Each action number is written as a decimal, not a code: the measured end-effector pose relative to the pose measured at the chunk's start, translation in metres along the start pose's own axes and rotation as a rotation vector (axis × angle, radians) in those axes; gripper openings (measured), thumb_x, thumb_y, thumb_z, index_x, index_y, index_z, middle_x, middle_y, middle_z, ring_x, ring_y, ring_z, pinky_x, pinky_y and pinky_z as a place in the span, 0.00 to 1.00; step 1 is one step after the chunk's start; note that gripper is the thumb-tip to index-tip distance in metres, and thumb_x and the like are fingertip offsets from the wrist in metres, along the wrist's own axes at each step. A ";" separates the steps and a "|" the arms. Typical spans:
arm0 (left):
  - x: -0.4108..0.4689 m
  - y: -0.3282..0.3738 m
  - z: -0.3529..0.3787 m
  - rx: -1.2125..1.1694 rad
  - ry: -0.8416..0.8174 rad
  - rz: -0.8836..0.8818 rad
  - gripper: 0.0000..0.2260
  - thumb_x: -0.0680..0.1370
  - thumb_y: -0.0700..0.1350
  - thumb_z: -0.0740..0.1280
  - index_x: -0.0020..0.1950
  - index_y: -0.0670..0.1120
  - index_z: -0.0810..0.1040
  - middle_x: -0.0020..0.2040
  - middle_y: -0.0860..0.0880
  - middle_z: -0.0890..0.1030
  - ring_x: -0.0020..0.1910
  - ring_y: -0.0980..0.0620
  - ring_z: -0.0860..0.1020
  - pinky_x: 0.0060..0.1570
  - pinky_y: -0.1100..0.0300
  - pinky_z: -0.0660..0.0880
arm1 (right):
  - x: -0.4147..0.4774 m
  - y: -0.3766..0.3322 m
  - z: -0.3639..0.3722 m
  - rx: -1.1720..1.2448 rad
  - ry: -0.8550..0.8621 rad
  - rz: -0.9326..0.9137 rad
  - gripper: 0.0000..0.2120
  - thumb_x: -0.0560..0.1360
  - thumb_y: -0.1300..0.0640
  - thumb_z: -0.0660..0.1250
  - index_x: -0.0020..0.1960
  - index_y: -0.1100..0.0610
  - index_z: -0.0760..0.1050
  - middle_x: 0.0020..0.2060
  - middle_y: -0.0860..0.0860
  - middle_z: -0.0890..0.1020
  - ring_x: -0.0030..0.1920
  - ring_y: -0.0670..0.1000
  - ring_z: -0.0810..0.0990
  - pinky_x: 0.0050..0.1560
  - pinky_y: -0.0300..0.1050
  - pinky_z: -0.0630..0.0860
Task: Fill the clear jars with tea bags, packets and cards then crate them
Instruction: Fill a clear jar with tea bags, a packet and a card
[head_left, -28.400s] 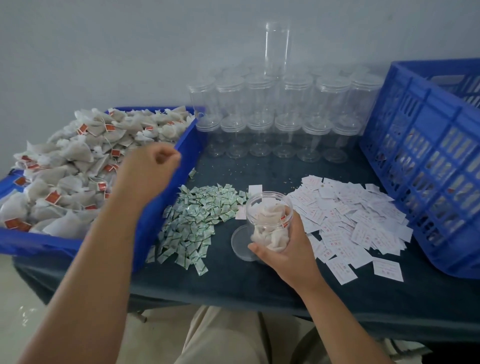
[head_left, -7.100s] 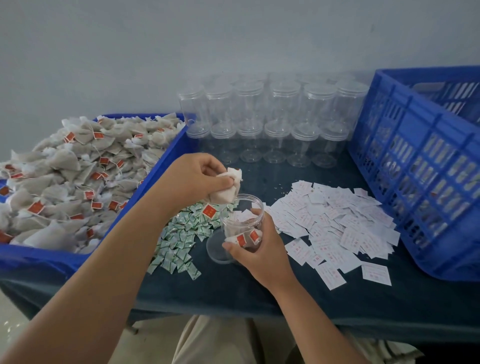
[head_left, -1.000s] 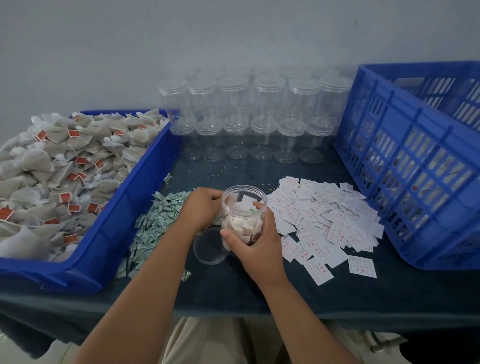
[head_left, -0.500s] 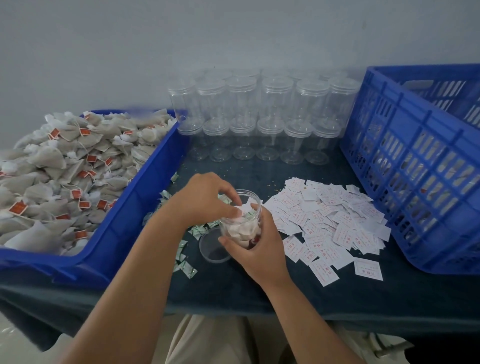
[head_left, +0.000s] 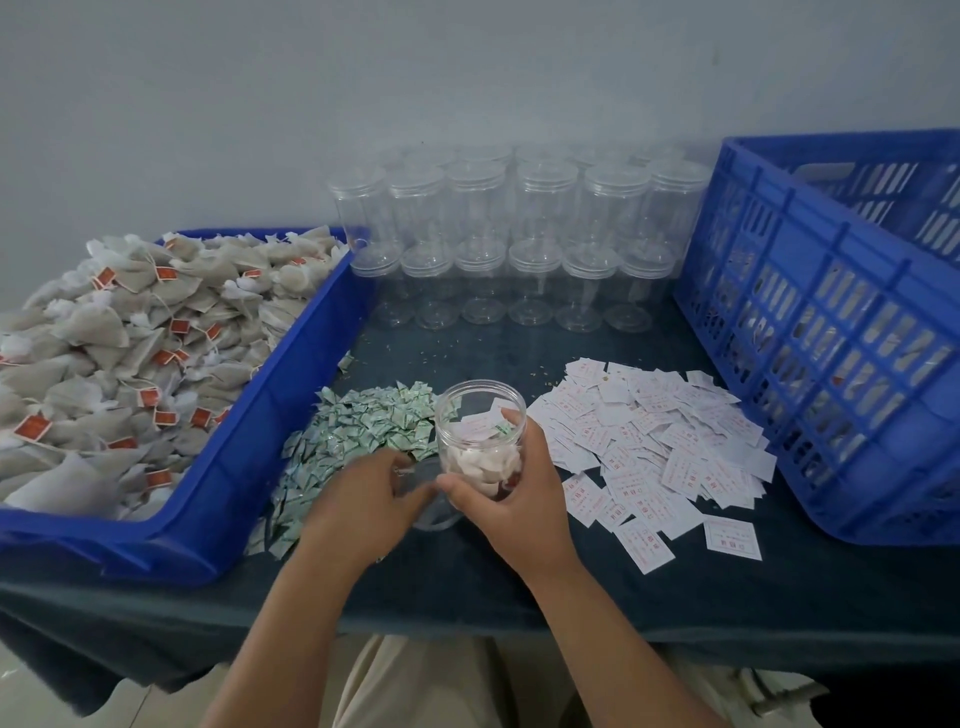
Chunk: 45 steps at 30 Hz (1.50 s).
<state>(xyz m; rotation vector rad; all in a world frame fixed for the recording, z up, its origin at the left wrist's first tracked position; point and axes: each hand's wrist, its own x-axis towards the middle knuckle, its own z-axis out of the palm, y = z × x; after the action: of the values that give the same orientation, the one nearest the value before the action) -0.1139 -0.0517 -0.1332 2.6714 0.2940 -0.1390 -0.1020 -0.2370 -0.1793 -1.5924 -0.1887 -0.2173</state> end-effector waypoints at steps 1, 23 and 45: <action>-0.003 -0.003 0.008 0.009 -0.018 0.005 0.27 0.72 0.71 0.71 0.64 0.57 0.77 0.54 0.58 0.78 0.49 0.57 0.79 0.50 0.53 0.80 | 0.001 0.001 0.000 0.006 0.004 0.000 0.41 0.67 0.45 0.85 0.74 0.40 0.69 0.66 0.39 0.82 0.68 0.45 0.81 0.69 0.55 0.80; -0.015 0.027 -0.051 -0.489 0.010 0.518 0.32 0.72 0.77 0.65 0.74 0.71 0.68 0.68 0.66 0.76 0.69 0.64 0.73 0.66 0.57 0.73 | -0.005 -0.011 -0.001 -0.205 -0.224 -0.141 0.40 0.65 0.34 0.84 0.73 0.36 0.70 0.64 0.39 0.82 0.64 0.46 0.82 0.60 0.40 0.80; -0.010 0.057 -0.048 -0.309 0.045 0.765 0.16 0.78 0.61 0.67 0.58 0.54 0.87 0.61 0.60 0.81 0.64 0.57 0.79 0.65 0.54 0.75 | 0.004 -0.003 -0.014 0.052 -0.364 0.053 0.30 0.71 0.51 0.83 0.70 0.42 0.76 0.61 0.48 0.86 0.62 0.53 0.86 0.60 0.50 0.83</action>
<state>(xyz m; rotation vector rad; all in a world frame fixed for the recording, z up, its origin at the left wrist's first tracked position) -0.1085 -0.0821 -0.0653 2.2960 -0.6423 0.1900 -0.0992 -0.2508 -0.1750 -1.5731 -0.4294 0.1205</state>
